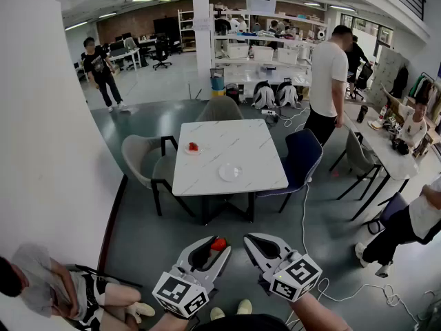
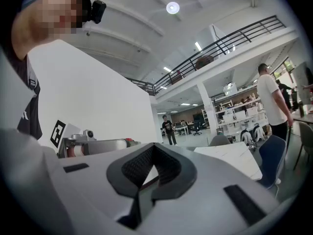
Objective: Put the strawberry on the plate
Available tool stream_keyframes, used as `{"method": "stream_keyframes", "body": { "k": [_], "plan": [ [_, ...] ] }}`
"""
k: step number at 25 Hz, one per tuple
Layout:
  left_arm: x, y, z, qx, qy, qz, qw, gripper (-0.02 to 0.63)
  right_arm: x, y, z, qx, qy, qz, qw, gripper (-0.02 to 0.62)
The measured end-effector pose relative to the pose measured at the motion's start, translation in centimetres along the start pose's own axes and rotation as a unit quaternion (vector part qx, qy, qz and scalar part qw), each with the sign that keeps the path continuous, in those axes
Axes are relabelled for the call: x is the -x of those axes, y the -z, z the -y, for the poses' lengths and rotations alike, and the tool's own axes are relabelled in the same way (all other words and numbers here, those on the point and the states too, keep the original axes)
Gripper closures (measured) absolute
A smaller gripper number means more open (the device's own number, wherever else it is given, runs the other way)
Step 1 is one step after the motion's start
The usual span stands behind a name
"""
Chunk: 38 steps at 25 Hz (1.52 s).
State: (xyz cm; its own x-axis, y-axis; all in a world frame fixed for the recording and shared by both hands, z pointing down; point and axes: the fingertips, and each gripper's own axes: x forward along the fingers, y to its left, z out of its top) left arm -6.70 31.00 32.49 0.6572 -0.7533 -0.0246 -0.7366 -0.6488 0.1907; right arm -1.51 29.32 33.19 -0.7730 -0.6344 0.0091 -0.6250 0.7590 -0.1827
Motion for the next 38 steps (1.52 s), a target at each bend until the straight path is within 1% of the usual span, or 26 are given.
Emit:
{"method": "stream_keyframes", "body": {
  "k": [7,11,16,20,30,35,38],
  "plan": [
    [-1.1,0.5,0.0,-0.001,-0.012,-0.004,0.9999,0.449,0.2,0.2,1.3,0.0,-0.006,-0.001,1.0,0.594],
    [-1.6,0.9,0.4,0.002,-0.012,-0.009,0.9999,0.449,0.5,0.2,1.8,0.0,-0.009,-0.003,1.0,0.594],
    [-2.8,1.2,0.2,0.009,-0.013,-0.011,0.9998,0.449,0.9,-0.1,2.3,-0.005,-0.025,0.005,1.0,0.594],
    [-3.7,0.9,0.3,0.0,-0.015,-0.01,0.9998,0.449,1.5,-0.3,3.4,-0.002,-0.022,0.011,1.0,0.592],
    [-6.3,1.4,0.6,-0.013,-0.023,-0.019,0.9995,0.449,2.5,-0.3,6.2,-0.016,-0.028,0.025,0.999,0.592],
    [-7.0,1.7,0.0,-0.012,-0.031,-0.027,0.9991,0.449,2.4,-0.4,7.4,-0.026,-0.024,0.026,0.999,0.592],
    [-7.3,2.0,-1.2,-0.01,-0.034,-0.027,0.999,0.449,1.7,0.0,8.1,-0.031,-0.015,0.025,0.999,0.592]
  ]
}}
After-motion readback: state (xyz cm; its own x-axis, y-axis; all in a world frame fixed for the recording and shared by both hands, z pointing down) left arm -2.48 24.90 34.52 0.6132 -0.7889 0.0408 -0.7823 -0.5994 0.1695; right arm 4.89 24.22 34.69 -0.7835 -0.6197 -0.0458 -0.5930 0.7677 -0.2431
